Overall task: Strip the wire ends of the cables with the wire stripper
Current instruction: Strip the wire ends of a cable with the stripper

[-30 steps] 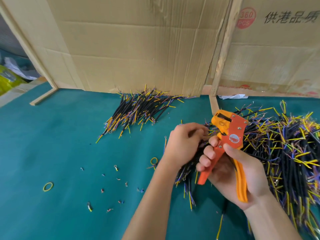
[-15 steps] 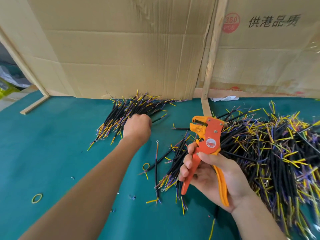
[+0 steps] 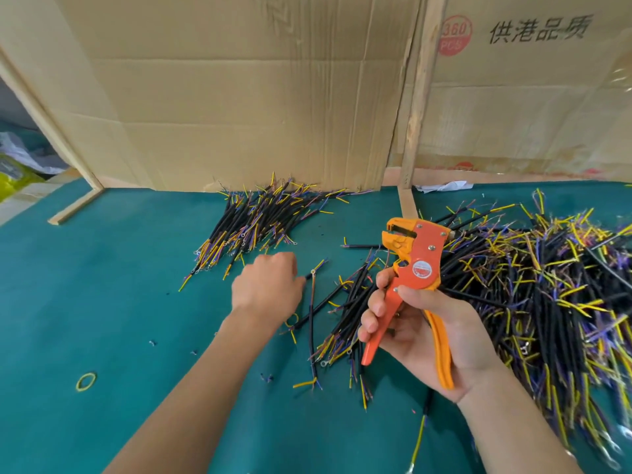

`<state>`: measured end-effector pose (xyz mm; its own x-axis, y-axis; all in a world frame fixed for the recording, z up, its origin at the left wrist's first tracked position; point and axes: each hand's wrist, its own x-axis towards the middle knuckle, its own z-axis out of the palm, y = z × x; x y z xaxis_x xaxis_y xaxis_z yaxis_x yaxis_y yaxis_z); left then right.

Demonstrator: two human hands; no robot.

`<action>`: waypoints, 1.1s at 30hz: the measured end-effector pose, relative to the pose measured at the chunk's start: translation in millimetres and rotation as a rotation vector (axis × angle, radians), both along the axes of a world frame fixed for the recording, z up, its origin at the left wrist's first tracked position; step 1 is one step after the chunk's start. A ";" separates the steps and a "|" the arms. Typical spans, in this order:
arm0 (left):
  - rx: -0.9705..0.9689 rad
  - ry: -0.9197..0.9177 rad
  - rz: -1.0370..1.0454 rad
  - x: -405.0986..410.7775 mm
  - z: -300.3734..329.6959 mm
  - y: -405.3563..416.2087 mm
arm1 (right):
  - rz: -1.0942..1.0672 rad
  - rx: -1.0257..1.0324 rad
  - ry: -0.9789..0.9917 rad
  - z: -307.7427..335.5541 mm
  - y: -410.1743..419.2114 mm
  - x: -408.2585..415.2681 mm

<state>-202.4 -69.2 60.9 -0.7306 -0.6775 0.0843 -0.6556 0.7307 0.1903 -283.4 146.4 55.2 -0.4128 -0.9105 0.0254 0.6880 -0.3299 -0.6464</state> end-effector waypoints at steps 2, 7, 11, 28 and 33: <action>0.043 0.037 -0.041 -13.9 -0.6 1.6 | 0.003 0.006 0.014 0.3 -0.1 0.0; 0.009 0.096 0.016 -24.5 -2.9 -5.8 | 0.000 0.022 0.030 -1.3 -0.1 -0.6; 0.088 0.435 0.110 -18.5 9.9 -6.4 | 0.006 0.018 0.037 -0.3 -1.4 -0.8; 0.652 1.145 0.114 -17.6 -10.4 78.4 | 0.005 0.173 0.160 -2.8 -3.4 1.4; 0.617 1.182 0.101 -17.1 -9.8 73.7 | 0.017 0.236 0.197 -4.7 -4.1 2.7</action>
